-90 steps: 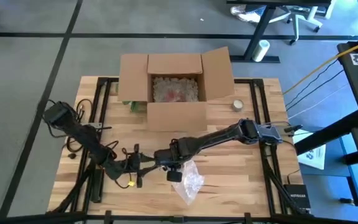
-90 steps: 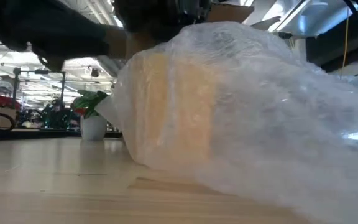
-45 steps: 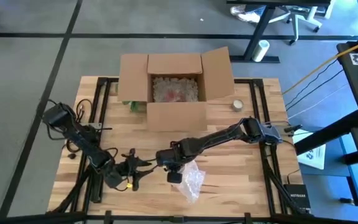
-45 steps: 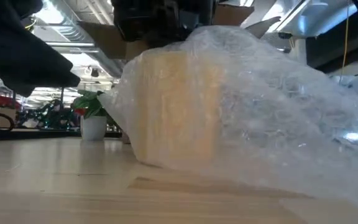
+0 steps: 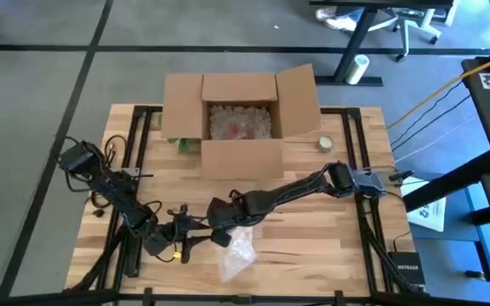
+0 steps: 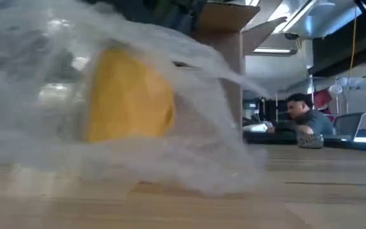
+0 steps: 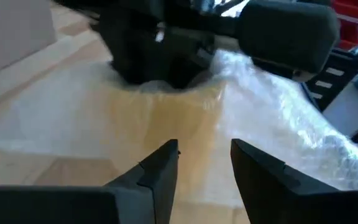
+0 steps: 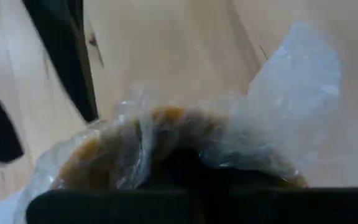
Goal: Wrap mug
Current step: Wrap the yellow cup with bubble wrap
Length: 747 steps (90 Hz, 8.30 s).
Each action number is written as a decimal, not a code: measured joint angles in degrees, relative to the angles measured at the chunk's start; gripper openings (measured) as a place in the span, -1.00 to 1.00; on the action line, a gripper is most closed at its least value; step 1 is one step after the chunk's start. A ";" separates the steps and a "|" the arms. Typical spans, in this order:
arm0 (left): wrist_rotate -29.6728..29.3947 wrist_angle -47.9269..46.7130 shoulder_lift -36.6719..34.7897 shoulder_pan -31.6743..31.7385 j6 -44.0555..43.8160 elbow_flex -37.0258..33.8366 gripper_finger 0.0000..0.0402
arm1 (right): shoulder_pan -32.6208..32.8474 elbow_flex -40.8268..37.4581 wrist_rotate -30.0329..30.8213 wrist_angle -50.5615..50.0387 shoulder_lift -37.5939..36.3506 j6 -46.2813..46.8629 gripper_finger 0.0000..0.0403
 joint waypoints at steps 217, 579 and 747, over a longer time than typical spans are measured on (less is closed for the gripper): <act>14.06 5.44 -0.26 7.09 8.51 0.33 -0.99 | 21.78 9.87 11.72 -41.06 -13.25 20.96 -1.00; 24.30 -14.97 -10.24 5.88 -0.63 4.83 -1.00 | 2.58 -8.94 -6.45 16.98 -6.43 -8.26 -1.00; 49.03 -53.77 4.55 20.71 0.81 29.81 -1.00 | 13.29 -27.39 6.32 27.39 -16.00 4.87 -1.00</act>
